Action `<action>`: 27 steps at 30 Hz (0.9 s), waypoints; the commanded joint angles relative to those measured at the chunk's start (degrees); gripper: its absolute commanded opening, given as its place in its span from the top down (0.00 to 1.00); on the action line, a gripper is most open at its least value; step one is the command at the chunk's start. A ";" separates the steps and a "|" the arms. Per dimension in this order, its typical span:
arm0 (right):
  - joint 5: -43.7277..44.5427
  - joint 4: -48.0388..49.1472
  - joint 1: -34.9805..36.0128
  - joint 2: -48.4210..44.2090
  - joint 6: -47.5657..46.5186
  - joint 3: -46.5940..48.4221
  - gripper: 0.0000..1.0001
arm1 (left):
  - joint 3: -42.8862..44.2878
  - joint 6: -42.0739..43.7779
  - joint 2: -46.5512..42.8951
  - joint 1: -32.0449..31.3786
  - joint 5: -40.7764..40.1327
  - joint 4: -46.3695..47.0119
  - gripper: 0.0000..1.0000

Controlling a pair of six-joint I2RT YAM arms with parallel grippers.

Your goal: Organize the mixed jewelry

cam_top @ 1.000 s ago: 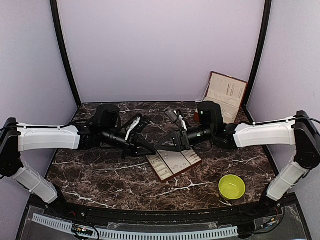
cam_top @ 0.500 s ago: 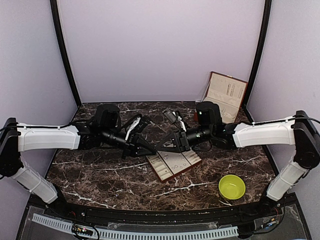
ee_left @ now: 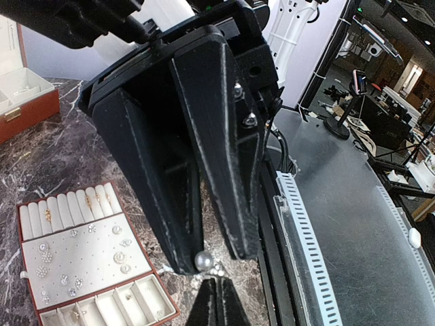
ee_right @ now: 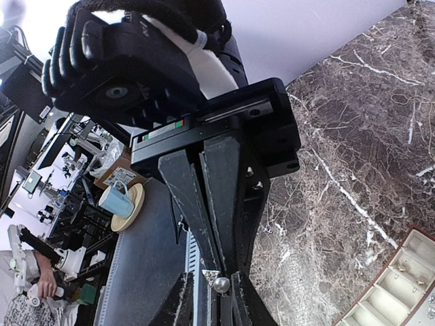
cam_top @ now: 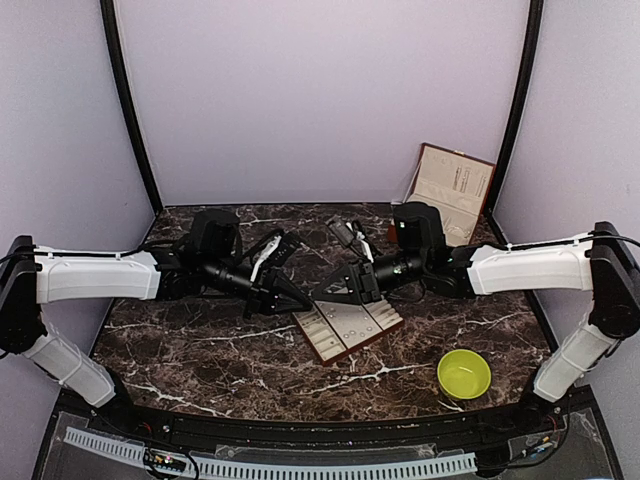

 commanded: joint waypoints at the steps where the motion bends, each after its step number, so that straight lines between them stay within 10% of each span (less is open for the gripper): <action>1: 0.44 0.11 0.42 -1.44 -0.67 -0.11 0.80 | -0.82 -0.18 -0.29 -0.02 0.27 0.92 1.00; 27: 3.00 0.59 0.10 -1.97 -0.47 -1.08 0.96 | -0.73 0.24 -0.34 -0.05 -0.92 0.24 0.92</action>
